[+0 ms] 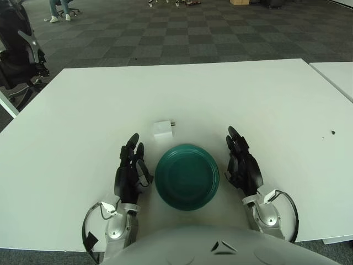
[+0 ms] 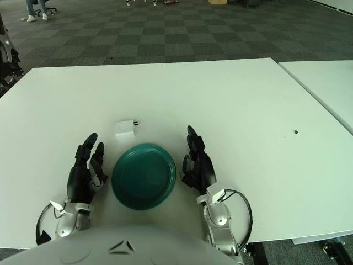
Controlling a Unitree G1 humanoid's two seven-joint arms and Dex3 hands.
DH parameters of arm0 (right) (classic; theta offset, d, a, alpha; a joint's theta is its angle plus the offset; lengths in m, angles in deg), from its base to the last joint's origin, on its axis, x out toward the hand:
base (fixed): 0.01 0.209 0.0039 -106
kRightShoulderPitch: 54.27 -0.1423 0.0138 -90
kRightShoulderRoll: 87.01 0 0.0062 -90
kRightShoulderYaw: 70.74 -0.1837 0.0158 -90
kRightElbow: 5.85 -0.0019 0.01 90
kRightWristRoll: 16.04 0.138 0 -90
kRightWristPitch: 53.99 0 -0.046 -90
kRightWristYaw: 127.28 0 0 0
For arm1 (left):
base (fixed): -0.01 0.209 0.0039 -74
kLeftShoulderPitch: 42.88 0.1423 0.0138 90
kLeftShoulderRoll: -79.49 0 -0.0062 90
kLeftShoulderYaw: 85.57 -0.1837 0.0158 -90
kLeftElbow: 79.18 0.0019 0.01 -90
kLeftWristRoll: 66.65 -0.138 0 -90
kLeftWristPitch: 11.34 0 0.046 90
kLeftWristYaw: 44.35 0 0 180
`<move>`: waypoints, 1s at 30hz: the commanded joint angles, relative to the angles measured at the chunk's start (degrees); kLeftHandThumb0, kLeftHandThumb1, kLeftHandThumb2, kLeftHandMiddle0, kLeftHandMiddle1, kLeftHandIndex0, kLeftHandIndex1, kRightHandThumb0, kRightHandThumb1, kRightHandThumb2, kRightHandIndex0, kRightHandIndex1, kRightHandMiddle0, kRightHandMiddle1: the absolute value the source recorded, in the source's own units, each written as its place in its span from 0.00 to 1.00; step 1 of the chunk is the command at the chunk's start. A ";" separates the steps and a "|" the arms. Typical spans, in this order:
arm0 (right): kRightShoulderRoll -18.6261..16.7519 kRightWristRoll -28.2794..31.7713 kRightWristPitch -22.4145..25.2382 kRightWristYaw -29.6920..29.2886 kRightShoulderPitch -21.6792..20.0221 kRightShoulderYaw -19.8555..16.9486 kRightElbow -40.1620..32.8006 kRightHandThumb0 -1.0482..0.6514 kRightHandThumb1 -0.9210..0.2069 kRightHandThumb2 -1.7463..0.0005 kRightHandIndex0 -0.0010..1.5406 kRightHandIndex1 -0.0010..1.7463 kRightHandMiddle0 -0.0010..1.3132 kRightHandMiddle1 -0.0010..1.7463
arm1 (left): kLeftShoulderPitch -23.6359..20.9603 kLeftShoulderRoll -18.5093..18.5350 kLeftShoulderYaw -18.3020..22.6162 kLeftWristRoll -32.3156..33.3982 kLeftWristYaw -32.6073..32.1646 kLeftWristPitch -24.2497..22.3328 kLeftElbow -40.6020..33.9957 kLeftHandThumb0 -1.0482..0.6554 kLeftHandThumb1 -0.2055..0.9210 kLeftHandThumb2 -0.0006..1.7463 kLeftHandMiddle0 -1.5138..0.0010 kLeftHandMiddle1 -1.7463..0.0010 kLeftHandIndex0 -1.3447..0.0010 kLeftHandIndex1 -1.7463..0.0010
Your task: Put the charger into the plate.
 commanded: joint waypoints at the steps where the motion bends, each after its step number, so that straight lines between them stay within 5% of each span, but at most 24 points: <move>1: -1.21 0.18 4.06 -0.62 1.93 0.81 4.31 0.11 0.00 0.48 0.04 0.01 0.00 0.15 | 0.61 0.28 0.96 2.13 -0.62 -3.74 -3.87 0.06 1.00 0.57 0.78 0.99 1.00 0.55; 20: -2.13 -1.45 15.43 -3.51 0.02 0.37 3.84 0.08 0.00 0.47 0.00 0.00 0.00 0.06 | -11.63 -1.09 4.06 11.60 -7.04 -20.06 -18.88 0.10 1.00 0.51 0.80 1.00 1.00 0.55; 28: -3.43 -1.82 16.51 -5.84 -1.44 -0.27 6.03 0.08 0.00 0.46 0.00 0.00 0.00 0.02 | -23.91 4.06 5.26 1.67 -8.05 -21.32 -13.00 0.13 1.00 0.49 0.80 1.00 1.00 0.56; 30: -3.44 -2.02 16.43 -6.01 -2.04 -0.24 6.72 0.08 0.00 0.46 0.00 0.00 0.00 0.02 | -26.75 7.12 3.11 -7.43 -9.30 -19.30 -10.35 0.13 1.00 0.48 0.80 1.00 1.00 0.57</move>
